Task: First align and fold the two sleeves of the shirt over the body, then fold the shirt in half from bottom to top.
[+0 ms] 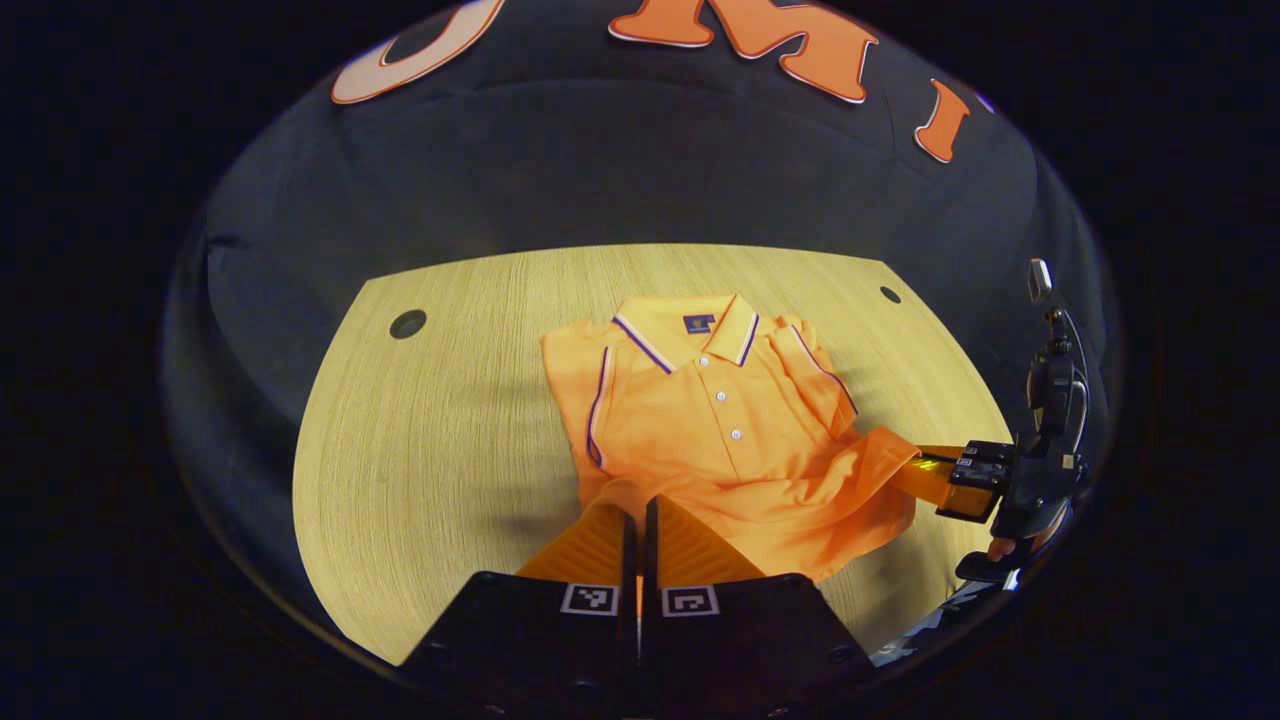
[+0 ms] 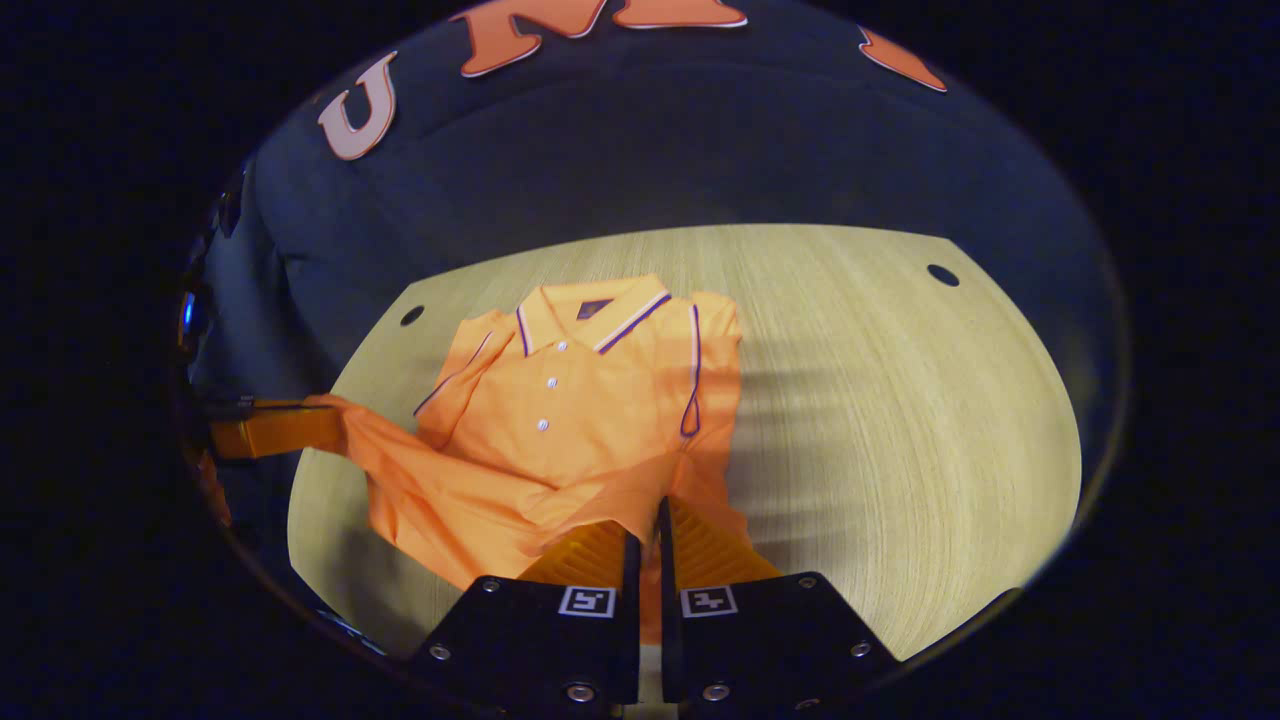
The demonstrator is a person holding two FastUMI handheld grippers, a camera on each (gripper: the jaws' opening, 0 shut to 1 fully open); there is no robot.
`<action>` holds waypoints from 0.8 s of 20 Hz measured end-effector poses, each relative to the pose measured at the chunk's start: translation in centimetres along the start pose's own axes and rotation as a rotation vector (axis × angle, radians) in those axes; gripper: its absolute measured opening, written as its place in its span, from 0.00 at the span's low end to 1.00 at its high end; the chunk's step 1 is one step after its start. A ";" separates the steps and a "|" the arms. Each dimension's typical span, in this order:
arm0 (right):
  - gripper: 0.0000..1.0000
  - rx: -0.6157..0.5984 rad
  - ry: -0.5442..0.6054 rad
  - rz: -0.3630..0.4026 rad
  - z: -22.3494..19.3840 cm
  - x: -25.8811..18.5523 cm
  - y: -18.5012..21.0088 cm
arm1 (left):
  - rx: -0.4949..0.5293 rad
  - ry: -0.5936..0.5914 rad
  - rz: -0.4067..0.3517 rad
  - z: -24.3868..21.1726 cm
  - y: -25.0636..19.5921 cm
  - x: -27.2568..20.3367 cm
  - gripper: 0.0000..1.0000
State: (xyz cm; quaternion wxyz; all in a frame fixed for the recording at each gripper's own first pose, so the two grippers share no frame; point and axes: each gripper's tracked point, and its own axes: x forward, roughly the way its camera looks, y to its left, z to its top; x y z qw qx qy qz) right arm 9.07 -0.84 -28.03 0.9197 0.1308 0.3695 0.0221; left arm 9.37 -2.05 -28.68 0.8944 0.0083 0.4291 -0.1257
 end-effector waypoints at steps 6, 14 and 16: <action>0.10 -0.028 -0.111 -0.048 7.4 0.3 -1.4 | 0.032 -0.060 0.011 4.4 0.8 1.6 0.01; 0.10 -0.048 -0.129 -0.088 14.5 3.8 -2.8 | 0.019 -0.078 0.041 10.0 5.3 7.7 0.01; 0.10 -0.060 -0.115 -0.102 15.4 5.1 -3.1 | 0.028 -0.075 0.043 11.1 5.8 9.5 0.01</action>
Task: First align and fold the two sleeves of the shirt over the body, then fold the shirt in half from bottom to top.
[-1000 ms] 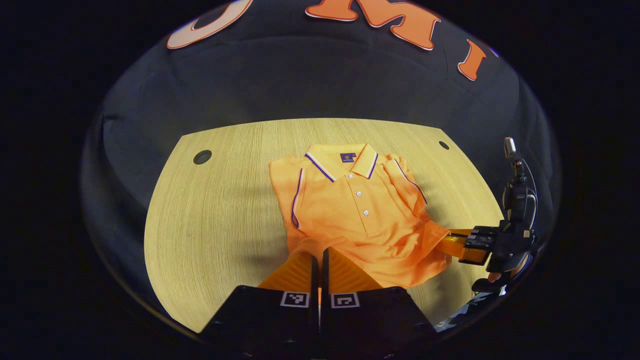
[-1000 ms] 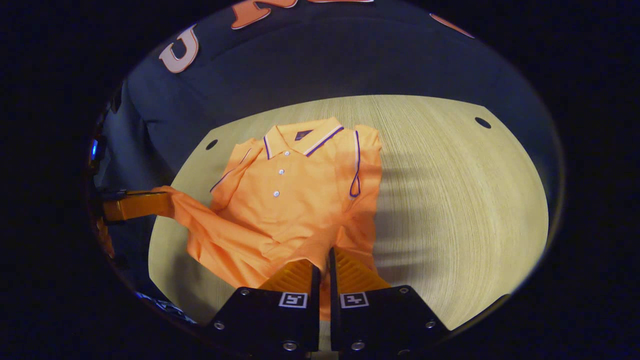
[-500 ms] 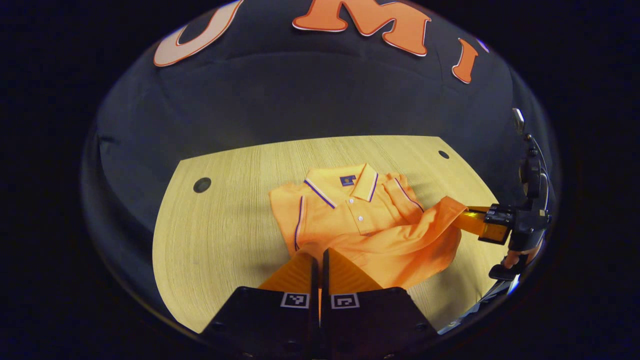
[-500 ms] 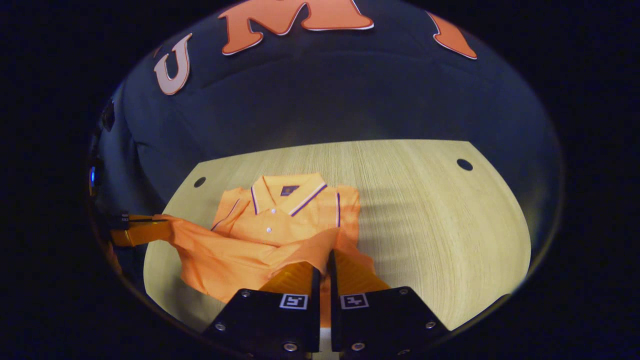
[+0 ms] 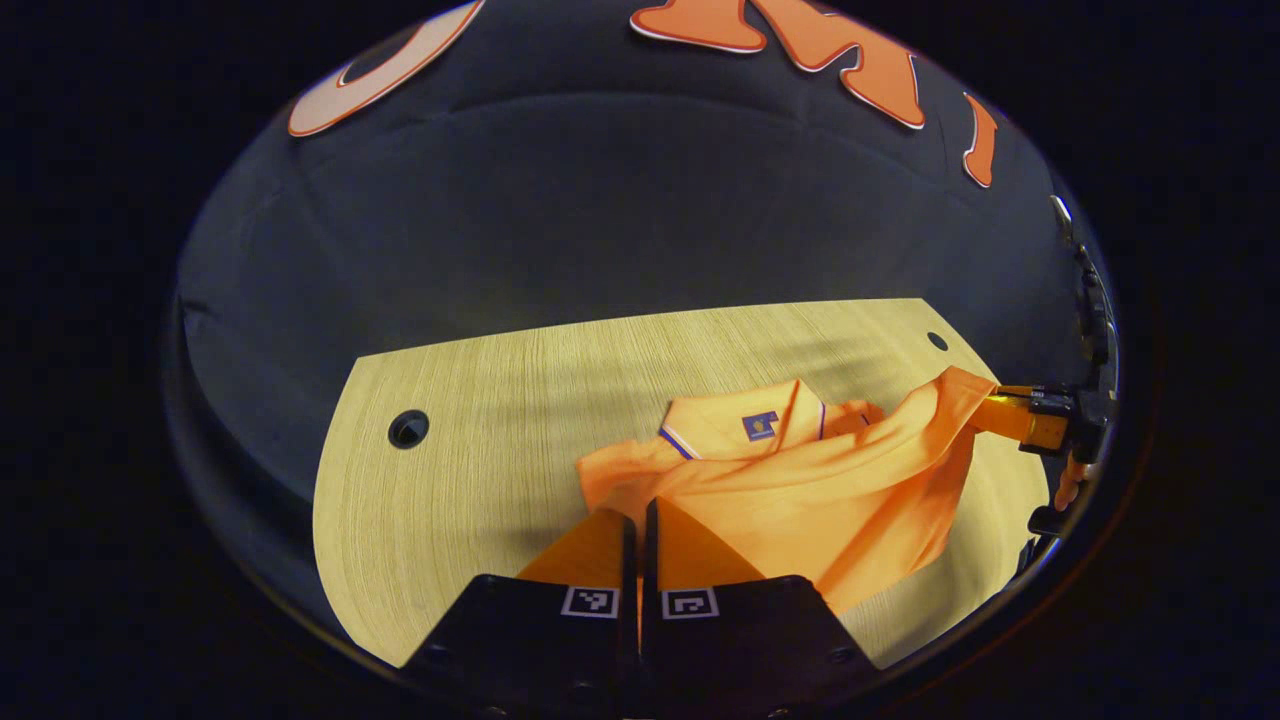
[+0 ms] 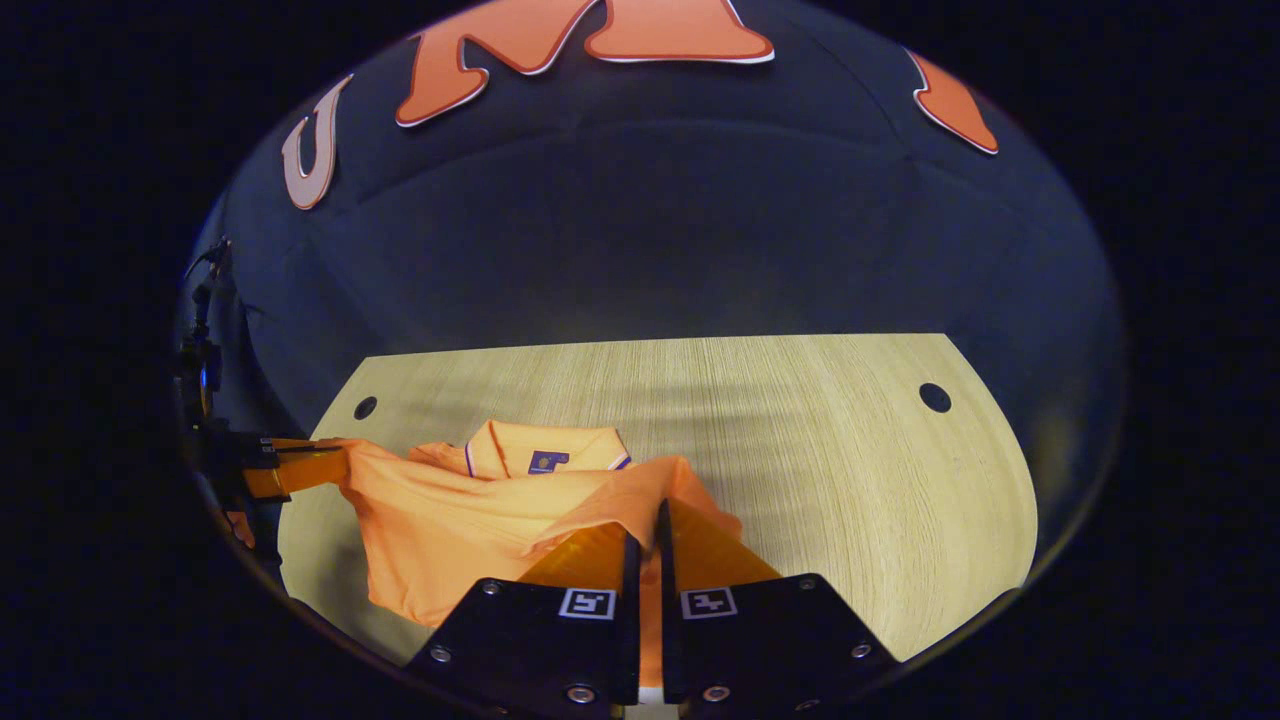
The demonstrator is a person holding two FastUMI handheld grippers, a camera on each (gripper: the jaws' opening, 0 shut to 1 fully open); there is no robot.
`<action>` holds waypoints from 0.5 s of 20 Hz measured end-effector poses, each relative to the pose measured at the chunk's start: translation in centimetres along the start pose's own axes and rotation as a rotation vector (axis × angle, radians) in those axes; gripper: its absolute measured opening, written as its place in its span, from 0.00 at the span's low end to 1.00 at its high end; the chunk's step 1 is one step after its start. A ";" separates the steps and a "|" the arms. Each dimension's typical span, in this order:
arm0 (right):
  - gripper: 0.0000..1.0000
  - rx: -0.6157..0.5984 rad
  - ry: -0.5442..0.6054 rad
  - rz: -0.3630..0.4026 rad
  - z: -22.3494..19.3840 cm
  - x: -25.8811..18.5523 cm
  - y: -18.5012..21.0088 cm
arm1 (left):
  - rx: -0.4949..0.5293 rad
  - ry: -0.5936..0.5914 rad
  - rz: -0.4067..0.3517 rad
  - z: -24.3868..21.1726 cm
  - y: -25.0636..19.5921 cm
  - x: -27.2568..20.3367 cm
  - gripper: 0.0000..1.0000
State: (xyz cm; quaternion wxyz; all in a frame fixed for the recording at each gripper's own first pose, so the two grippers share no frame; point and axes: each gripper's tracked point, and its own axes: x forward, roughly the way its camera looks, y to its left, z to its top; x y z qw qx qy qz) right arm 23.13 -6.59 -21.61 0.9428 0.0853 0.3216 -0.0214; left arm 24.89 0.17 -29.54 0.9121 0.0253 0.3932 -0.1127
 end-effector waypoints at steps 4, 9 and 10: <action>0.10 0.010 0.076 -0.007 -0.2 3.4 -0.2 | 0.025 0.017 0.027 0.7 1.1 3.3 0.01; 0.54 -0.003 0.124 -0.065 -1.0 3.3 -1.5 | -0.004 0.027 0.027 0.5 0.6 2.9 0.84; 0.78 -0.006 0.118 -0.051 -1.0 2.8 -1.1 | -0.003 0.019 0.033 0.5 0.8 2.3 0.86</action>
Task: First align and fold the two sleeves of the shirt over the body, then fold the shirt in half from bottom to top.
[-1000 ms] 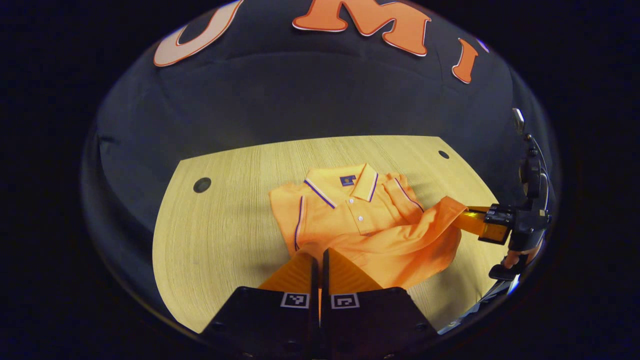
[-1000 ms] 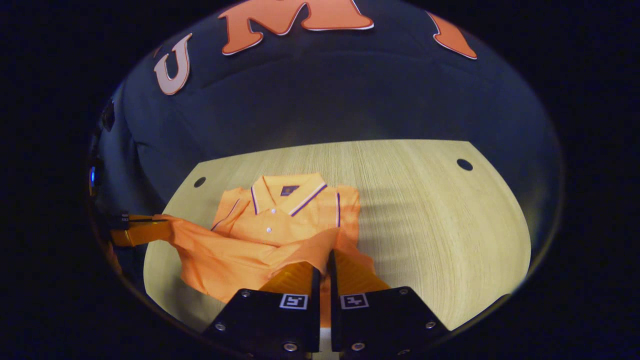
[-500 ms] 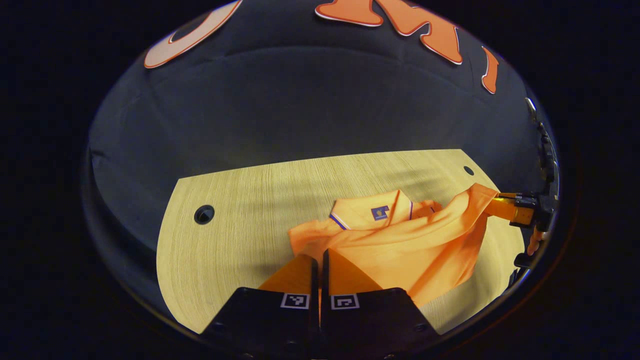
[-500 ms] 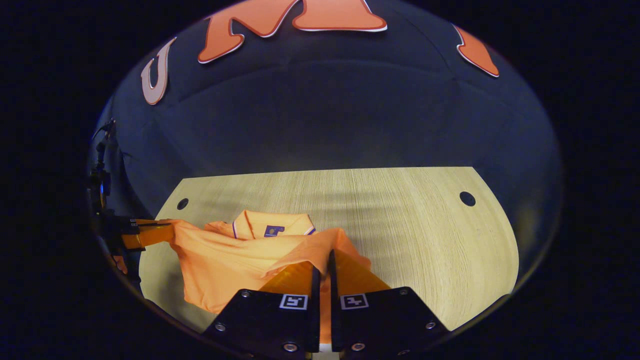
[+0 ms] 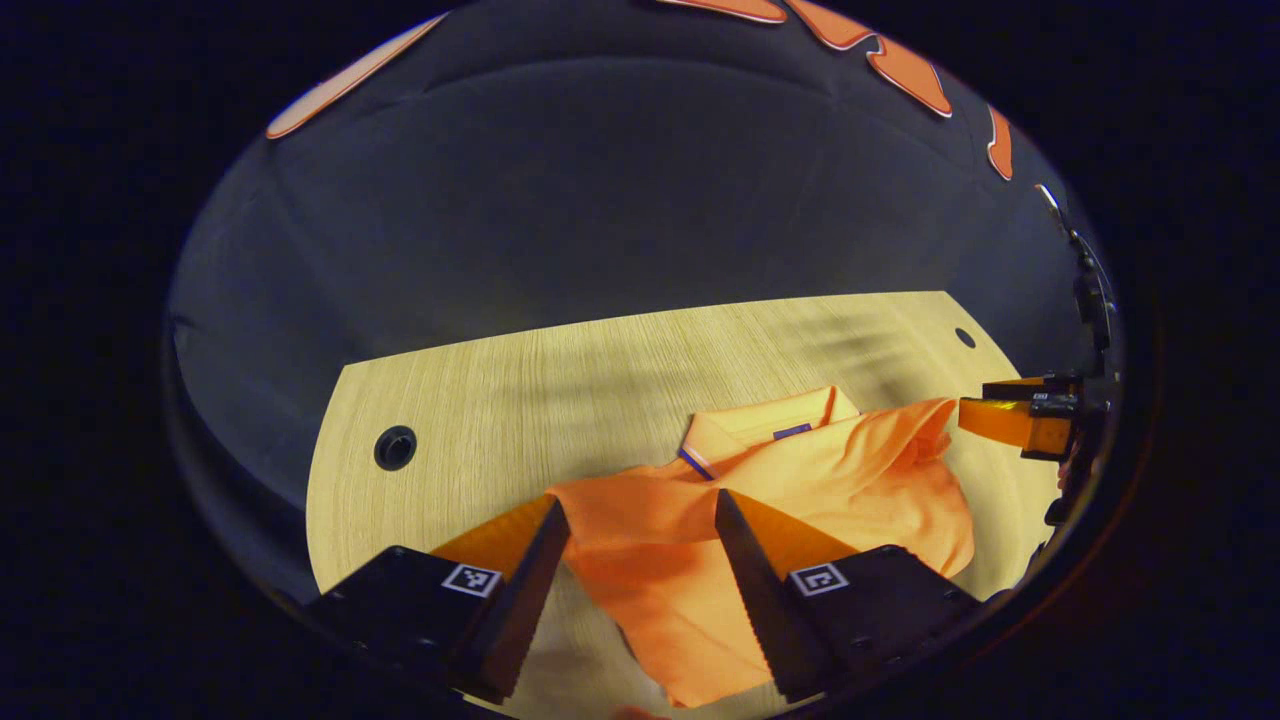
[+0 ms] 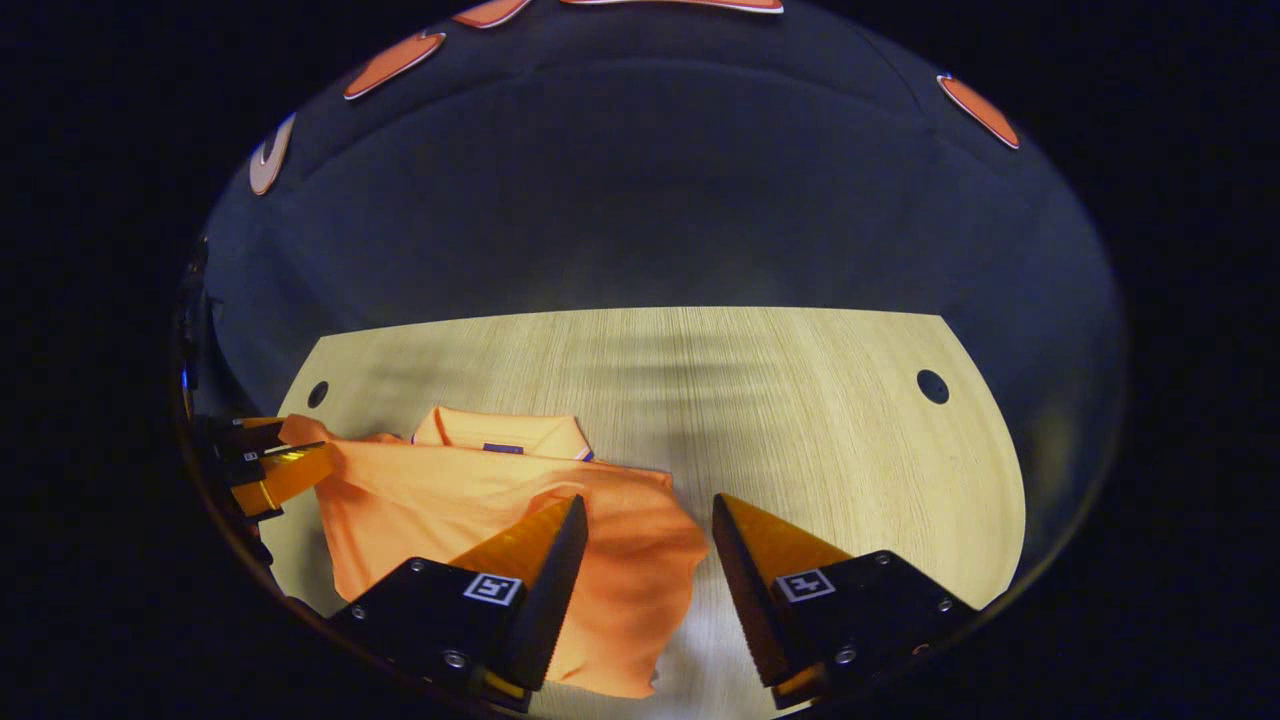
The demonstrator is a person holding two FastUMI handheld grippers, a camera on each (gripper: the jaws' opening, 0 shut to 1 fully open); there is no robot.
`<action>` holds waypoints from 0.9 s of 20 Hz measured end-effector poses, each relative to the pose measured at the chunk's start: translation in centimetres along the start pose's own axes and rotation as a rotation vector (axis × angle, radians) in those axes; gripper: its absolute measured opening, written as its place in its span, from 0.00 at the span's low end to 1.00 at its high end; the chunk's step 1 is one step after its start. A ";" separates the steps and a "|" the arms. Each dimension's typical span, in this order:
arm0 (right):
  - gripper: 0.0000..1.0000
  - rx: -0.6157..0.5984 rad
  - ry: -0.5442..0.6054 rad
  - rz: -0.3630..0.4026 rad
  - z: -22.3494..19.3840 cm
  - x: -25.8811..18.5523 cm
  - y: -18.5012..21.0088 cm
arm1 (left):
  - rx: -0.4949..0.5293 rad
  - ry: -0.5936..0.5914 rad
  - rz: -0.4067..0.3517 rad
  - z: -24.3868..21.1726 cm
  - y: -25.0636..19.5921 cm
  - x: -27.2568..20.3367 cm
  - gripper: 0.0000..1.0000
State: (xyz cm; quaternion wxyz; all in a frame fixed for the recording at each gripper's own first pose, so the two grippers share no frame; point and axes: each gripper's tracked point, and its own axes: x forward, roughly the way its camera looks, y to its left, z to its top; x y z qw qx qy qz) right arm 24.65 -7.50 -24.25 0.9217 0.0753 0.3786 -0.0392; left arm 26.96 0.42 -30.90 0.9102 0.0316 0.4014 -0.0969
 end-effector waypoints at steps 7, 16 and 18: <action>0.88 -0.008 -0.109 0.033 0.5 -7.1 -0.5 | 0.038 -0.124 0.086 1.5 0.6 -4.9 0.96; 0.88 -0.008 -0.281 0.069 0.3 -17.4 -0.7 | 0.114 -0.230 0.137 3.0 -1.7 -10.3 0.98; 0.88 -0.012 -0.352 0.074 0.9 -19.9 -0.4 | 0.101 -0.316 0.152 4.3 -1.9 -13.6 0.96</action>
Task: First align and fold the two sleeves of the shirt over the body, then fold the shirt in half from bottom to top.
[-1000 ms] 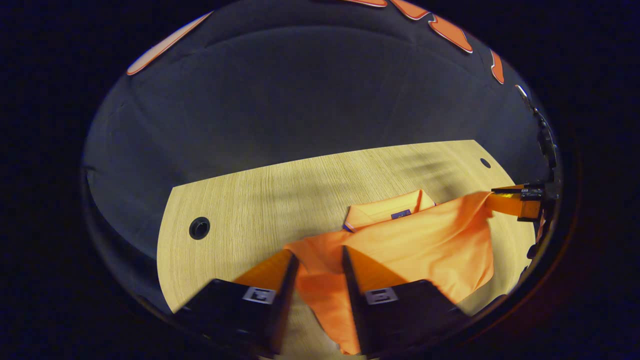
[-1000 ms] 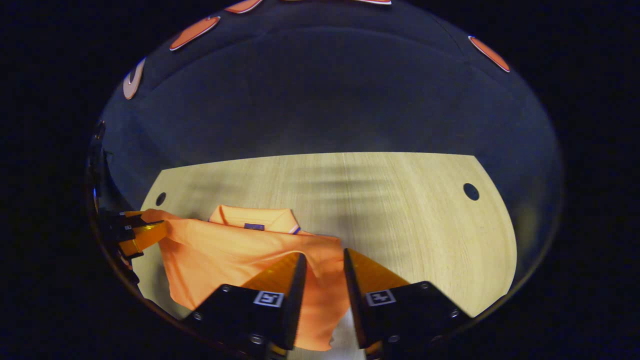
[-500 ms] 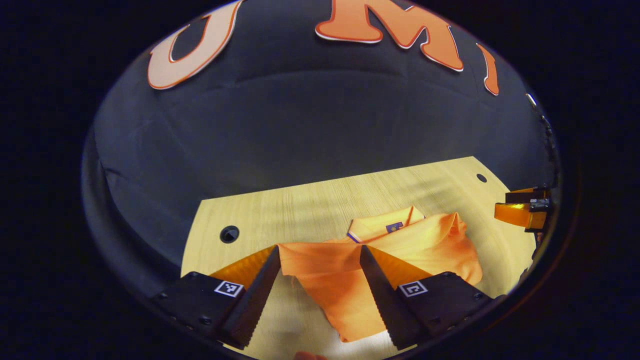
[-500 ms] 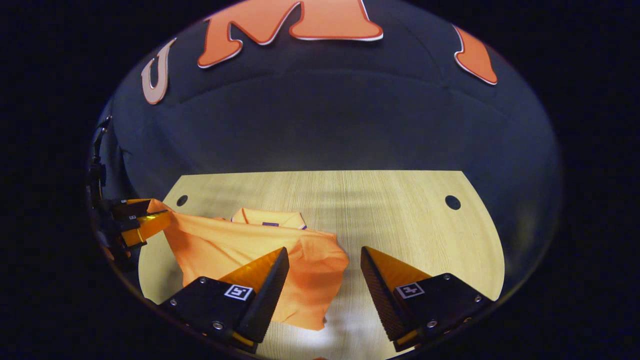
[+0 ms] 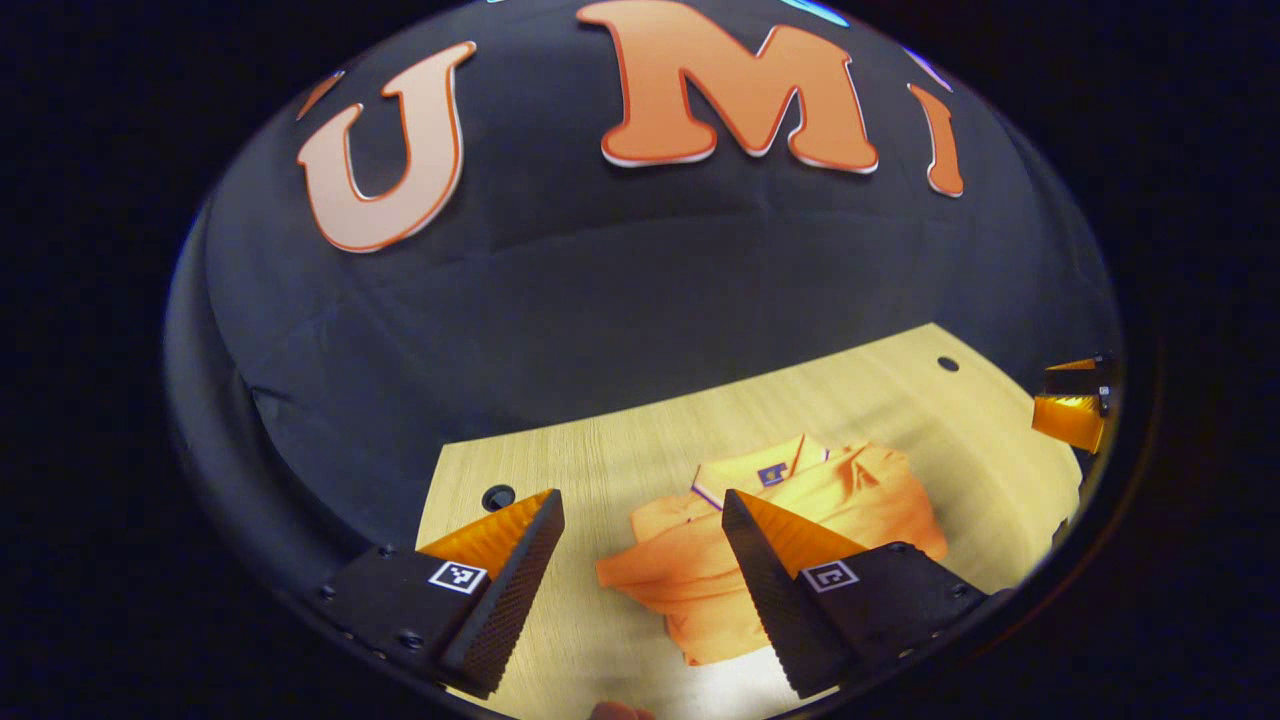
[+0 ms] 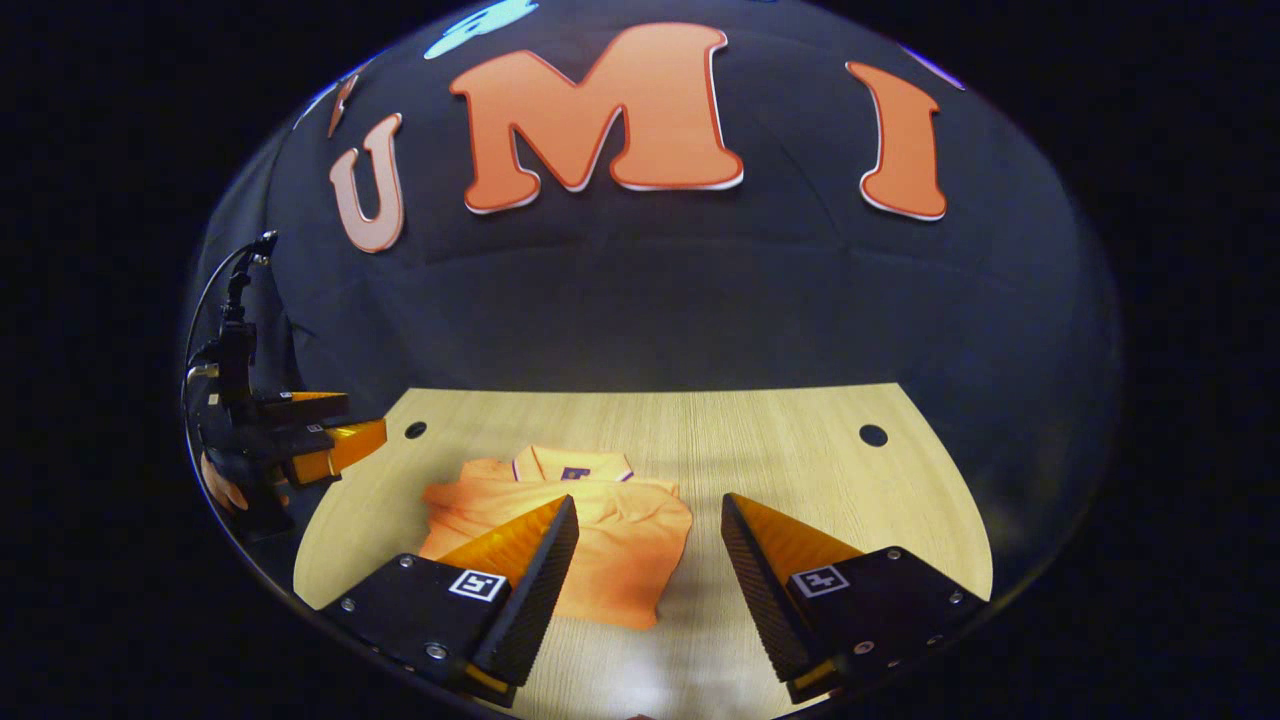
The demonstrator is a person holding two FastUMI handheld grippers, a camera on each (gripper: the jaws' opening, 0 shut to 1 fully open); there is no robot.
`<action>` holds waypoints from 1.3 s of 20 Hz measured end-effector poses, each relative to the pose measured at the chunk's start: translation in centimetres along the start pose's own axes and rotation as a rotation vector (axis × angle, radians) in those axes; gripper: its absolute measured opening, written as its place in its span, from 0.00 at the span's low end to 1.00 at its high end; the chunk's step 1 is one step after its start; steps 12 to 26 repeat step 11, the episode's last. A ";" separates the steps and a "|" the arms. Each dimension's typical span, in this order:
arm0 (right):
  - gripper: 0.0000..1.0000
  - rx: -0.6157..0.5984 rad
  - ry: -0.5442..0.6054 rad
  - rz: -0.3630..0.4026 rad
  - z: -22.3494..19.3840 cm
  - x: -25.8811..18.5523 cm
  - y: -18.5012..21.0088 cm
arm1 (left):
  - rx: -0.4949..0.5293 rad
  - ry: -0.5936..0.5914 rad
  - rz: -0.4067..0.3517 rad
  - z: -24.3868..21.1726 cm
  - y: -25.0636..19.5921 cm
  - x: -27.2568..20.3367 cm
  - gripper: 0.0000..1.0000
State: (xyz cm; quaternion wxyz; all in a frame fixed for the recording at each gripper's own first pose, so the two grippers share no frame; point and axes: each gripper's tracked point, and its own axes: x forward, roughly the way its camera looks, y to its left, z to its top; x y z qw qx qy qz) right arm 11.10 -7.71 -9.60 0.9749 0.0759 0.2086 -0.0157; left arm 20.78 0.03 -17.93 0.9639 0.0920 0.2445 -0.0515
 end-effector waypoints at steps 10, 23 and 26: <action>0.91 -0.113 -0.372 0.046 6.5 -12.6 4.1 | -0.064 -0.381 0.039 8.0 -1.4 -17.6 0.99; 0.91 -0.121 -0.403 0.052 7.2 -13.4 4.7 | -0.072 -0.394 0.039 8.1 -1.7 -19.0 0.99; 0.91 -0.121 -0.403 0.052 7.2 -13.4 4.7 | -0.072 -0.394 0.039 8.1 -1.7 -19.0 0.99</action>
